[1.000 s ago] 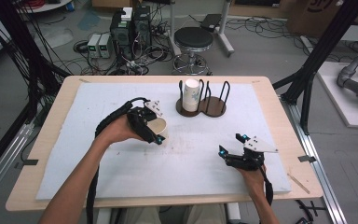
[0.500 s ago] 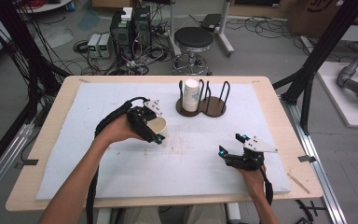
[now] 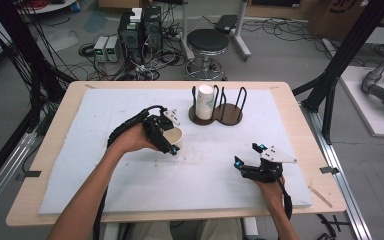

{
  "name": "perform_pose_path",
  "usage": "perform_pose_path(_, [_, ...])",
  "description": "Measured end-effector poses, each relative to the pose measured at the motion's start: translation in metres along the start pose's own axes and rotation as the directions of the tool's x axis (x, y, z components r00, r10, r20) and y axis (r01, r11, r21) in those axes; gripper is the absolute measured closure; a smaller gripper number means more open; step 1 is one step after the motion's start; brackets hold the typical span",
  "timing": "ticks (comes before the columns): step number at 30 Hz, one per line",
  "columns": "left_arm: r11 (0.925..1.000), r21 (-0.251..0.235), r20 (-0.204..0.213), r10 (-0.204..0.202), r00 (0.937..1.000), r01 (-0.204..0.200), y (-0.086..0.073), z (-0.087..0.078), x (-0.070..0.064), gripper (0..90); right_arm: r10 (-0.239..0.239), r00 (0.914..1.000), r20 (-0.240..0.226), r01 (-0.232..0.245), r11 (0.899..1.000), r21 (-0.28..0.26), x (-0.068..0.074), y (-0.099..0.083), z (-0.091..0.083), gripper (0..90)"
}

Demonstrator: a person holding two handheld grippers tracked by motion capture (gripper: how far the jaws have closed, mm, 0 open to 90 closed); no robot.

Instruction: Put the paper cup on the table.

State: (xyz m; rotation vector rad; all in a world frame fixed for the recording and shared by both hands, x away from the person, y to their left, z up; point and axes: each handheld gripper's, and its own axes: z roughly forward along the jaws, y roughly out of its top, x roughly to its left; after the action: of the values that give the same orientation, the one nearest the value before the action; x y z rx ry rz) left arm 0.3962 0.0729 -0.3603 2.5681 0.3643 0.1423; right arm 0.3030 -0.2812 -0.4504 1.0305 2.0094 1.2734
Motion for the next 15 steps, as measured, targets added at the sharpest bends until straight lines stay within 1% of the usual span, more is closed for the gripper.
perform_pose_path(3, [0.9991, 0.043, -0.007, 0.001, 1.0000, -0.001, 0.002, 0.009, 0.002, 33.2, -0.002, 1.0000, 0.003, 0.002, 1.000, 0.002, 0.001, 0.000, 0.000, 16.1])
perform_pose_path(4, [0.9987, 0.050, -0.009, 0.001, 1.0000, 0.000, 0.002, 0.011, 0.002, 33.2, -0.008, 1.0000, 0.005, 0.008, 1.000, -0.003, 0.000, 0.000, 0.000, 16.1])
perform_pose_path(8, [0.9968, 0.079, -0.014, -0.005, 0.9999, 0.006, 0.003, 0.020, 0.005, 33.2, 0.004, 1.0000, 0.001, -0.004, 1.000, -0.005, 0.000, 0.000, -0.001, 16.1])
perform_pose_path(10, [0.9954, 0.095, -0.011, -0.001, 0.9999, 0.002, 0.004, 0.024, 0.005, 33.1, 0.002, 1.0000, 0.000, -0.002, 1.000, -0.005, 0.000, 0.000, -0.001, 16.1])
perform_pose_path(15, [0.9927, 0.120, -0.008, -0.001, 1.0000, 0.002, 0.005, 0.033, 0.007, 33.1, 0.004, 1.0000, -0.001, -0.004, 1.000, -0.005, 0.000, 0.000, -0.001, 16.1])
